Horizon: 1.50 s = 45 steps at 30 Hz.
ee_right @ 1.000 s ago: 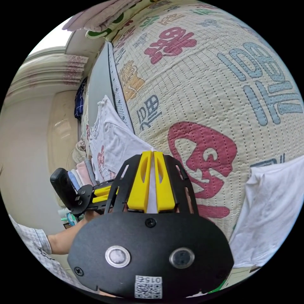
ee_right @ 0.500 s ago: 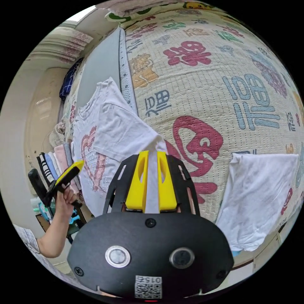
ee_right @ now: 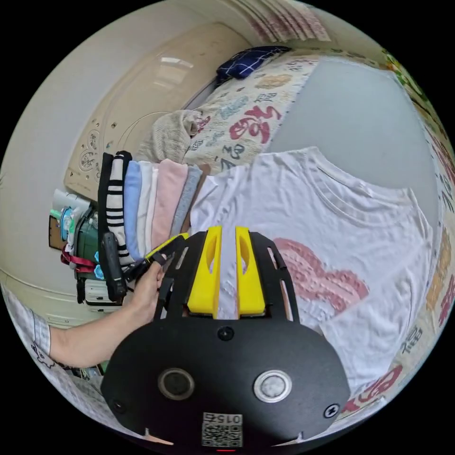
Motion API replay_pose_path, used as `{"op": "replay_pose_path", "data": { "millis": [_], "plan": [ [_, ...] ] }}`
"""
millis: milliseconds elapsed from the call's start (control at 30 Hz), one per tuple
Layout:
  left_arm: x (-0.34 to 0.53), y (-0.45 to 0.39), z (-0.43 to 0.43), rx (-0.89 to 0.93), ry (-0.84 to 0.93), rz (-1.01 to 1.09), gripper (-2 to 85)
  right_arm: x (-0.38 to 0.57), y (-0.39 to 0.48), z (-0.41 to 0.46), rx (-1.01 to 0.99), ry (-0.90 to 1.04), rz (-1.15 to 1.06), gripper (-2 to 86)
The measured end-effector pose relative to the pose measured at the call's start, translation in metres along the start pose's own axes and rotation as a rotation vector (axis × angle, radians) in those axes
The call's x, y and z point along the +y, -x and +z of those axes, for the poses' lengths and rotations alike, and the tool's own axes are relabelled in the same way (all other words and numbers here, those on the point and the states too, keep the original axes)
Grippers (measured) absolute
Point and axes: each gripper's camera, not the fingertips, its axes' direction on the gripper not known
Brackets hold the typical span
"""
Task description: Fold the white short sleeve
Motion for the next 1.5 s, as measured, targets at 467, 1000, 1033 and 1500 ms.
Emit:
{"op": "replay_pose_path", "data": {
  "millis": [467,1000,1033,1500],
  "plan": [
    [0.04,0.05,0.058,-0.08,0.004,-0.019,4.4,-0.056,-0.092,0.257,0.098,0.244,-0.068,8.9],
    [0.054,0.073,0.058,-0.07,-0.035,0.195,0.8,-0.006,-0.221,0.245,-0.016,0.178,-0.162,5.9],
    [0.053,0.076,0.064,-0.068,-0.021,0.19,0.8,-0.009,-0.222,0.262,-0.015,0.229,-0.198,7.3],
    [0.024,0.102,0.095,-0.034,0.037,0.203,0.9,-0.034,-0.28,0.311,0.011,0.207,-0.141,0.8]
  ]
}}
